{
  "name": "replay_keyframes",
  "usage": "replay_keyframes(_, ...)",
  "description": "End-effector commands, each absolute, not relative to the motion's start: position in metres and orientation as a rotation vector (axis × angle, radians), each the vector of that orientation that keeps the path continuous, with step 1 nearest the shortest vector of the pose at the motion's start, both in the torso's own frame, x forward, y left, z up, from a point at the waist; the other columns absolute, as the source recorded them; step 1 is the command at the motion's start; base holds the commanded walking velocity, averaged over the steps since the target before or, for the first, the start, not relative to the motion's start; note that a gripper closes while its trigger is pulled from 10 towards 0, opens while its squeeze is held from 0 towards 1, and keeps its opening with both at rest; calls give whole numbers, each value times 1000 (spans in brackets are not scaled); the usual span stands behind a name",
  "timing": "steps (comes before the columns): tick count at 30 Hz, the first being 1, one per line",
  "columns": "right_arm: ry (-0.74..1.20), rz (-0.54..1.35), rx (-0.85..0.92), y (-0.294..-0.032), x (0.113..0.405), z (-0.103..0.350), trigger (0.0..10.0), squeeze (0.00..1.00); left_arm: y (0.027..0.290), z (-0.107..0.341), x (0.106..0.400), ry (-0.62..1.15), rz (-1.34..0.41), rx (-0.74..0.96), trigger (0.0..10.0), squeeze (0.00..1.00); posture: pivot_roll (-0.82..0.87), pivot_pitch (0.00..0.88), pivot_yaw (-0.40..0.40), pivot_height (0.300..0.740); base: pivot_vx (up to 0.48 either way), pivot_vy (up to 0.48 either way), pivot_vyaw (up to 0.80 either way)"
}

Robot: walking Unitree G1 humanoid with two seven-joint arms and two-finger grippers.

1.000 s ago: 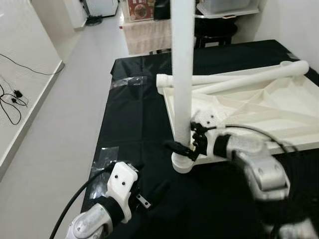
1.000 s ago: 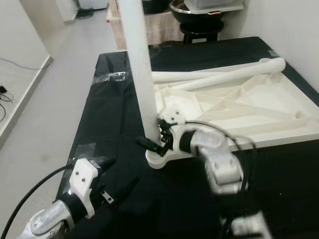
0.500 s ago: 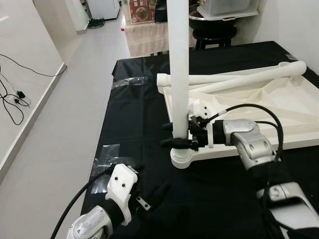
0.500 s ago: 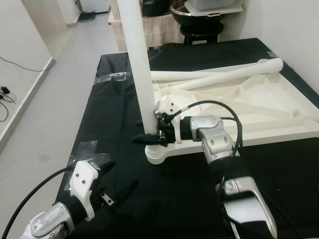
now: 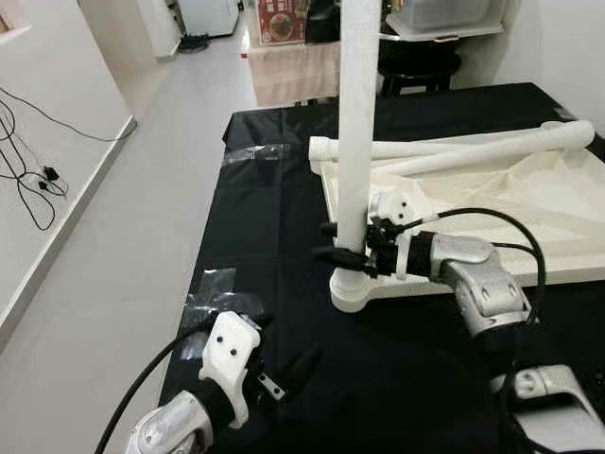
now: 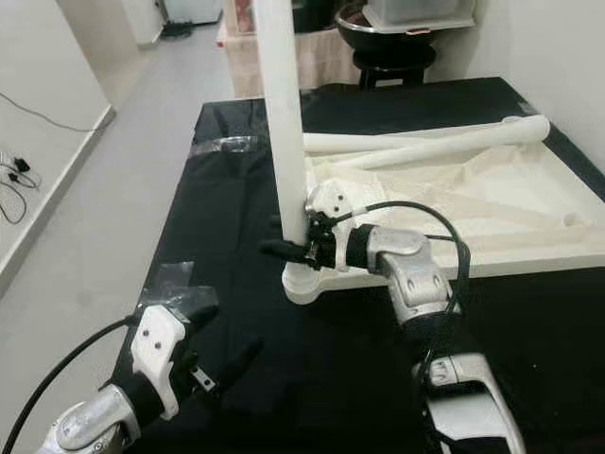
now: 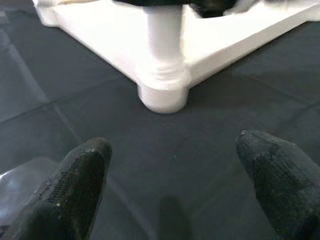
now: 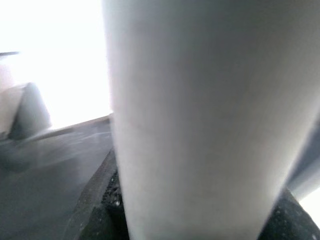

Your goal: Building children table

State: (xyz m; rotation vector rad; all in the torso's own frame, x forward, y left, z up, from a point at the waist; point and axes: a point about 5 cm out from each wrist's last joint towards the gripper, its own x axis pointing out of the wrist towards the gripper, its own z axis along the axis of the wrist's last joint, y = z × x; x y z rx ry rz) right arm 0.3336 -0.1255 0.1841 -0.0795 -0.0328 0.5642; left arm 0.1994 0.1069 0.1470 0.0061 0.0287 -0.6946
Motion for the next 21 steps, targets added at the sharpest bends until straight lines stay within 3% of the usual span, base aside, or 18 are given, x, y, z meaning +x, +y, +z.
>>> replay_keyframes(1, 117, 267, -96, -145, 315, 160, 0, 0, 111, 145, 198, 43, -690, 10, 10000, 0, 82, 148, 74, 740, 0, 0, 0)
replay_keyframes(2, 157, 302, -100, -135, 297, 151, 0, 0, 112, 145, 199, 44, -689, 12, 10000, 0, 82, 148, 74, 740, 0, 0, 0)
replay_keyframes(3, 157, 302, -100, -135, 297, 151, 0, 0, 112, 145, 199, 44, -689, 12, 10000, 0, 82, 148, 74, 740, 0, 0, 0)
replay_keyframes(4, 195, 450, -106, -117, 286, 142, 0, 0, 113, 145, 200, 45, -688, 17, 10000, 0, 66, 139, 84, 740, 0, 0, 0)
replay_keyframes(9, 194, 501, -134, -117, 293, 145, 0, 0, 112, 145, 200, 46, -701, 15, 10000, 0, 62, 146, 79, 740, 0, 0, 0)
replay_keyframes(10, 201, 518, -152, -117, 294, 145, 4588, 0, 112, 145, 201, 45, -697, 14, 10000, 0, 72, 149, 78, 740, 0, 0, 0)
replay_keyframes(11, 204, 533, -166, -117, 295, 146, 10000, 0, 112, 145, 201, 44, -691, 14, 10000, 0, 72, 149, 78, 740, 0, 0, 0)
replay_keyframes(16, 208, 547, -166, -114, 293, 150, 10000, 0, 113, 145, 201, 43, -687, 14, 10000, 0, 77, 144, 84, 740, 0, 0, 0)
replay_keyframes(17, 197, 633, -145, -111, 291, 157, 10000, 976, 113, 145, 201, 44, -691, 14, 10000, 0, 83, 142, 91, 740, 0, 0, 0)
replay_keyframes(20, 90, 949, -149, -109, 287, 183, 10000, 1000, 113, 144, 202, 47, -696, 15, 10000, 0, 95, 137, 95, 740, 0, 0, 0)
replay_keyframes(21, 67, 1001, -166, -111, 286, 188, 10000, 933, 112, 144, 202, 48, -696, 15, 10000, 0, 95, 137, 95, 740, 0, 0, 0)
